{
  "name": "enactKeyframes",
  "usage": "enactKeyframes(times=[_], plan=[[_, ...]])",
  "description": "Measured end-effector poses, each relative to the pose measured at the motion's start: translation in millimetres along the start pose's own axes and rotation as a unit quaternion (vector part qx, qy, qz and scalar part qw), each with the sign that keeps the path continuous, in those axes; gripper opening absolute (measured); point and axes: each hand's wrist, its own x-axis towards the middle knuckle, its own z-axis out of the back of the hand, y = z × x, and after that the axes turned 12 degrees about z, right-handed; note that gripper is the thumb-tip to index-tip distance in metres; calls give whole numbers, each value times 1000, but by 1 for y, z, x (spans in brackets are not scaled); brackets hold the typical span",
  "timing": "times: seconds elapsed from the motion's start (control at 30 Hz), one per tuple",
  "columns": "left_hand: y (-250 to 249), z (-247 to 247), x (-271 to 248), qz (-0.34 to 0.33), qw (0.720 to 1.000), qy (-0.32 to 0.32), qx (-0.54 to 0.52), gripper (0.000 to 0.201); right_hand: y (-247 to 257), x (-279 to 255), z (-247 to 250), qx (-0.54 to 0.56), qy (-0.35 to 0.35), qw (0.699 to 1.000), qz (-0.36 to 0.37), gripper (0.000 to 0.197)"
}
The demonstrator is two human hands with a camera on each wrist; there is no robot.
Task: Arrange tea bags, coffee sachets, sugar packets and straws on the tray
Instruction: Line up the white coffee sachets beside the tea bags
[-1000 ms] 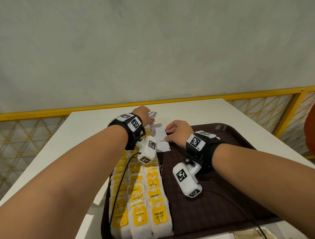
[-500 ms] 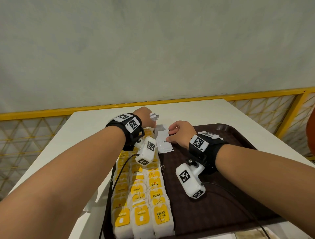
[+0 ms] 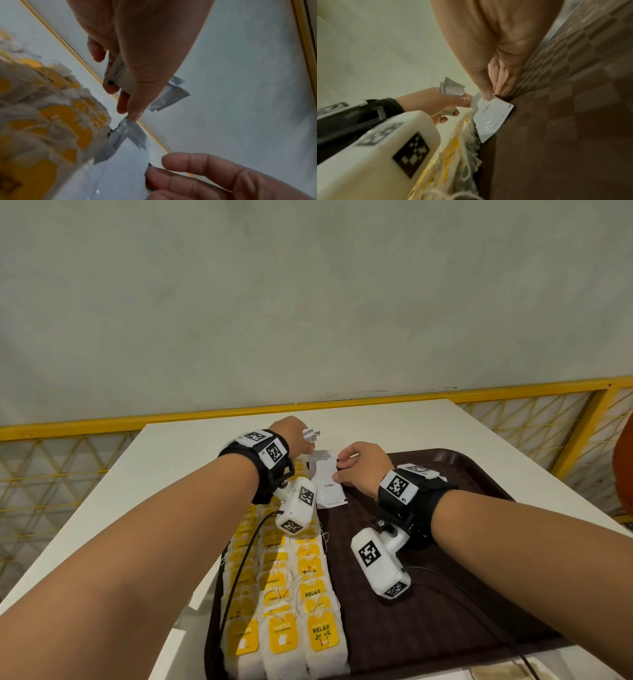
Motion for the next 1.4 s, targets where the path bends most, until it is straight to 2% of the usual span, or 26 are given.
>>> enactKeyframes(times=[0.07, 0.3, 0.57, 0.73, 0.8, 0.9, 1.0, 1.1, 1.23, 1.4], plan=[[-2, -2, 1, 8, 1000, 0, 17, 26, 1, 0, 0, -19, 3, 1000, 7, 32], [-1, -2, 2, 10, 997, -8, 76, 19, 5, -1, 1, -41, 17, 999, 16, 33], [-2, 0, 1, 13, 996, -3, 84, 20, 3, -3, 1, -37, 16, 999, 14, 34], [5, 8, -4, 19, 1000, 4, -4, 36, 1, -1, 4, -9, 21, 1000, 5, 34], [9, 13, -8, -1, 995, 13, -100, 32, 3, 0, 6, 8, 17, 1000, 7, 28], [12, 17, -24, -34, 949, 59, -307, 27, 11, -1, 14, 61, -18, 997, 50, 19], [7, 20, -40, -44, 895, 121, -427, 30, 33, -8, 21, 225, -10, 972, 72, 24], [-1, 22, -50, -50, 884, 133, -445, 33, 52, -15, 19, 327, 4, 944, 47, 24], [-8, 23, -63, -66, 892, 123, -431, 72, 60, -20, 18, 371, -18, 928, -1, 23], [-17, 26, -73, -71, 914, 85, -389, 70, 62, -21, 26, 381, -16, 924, -11, 15]])
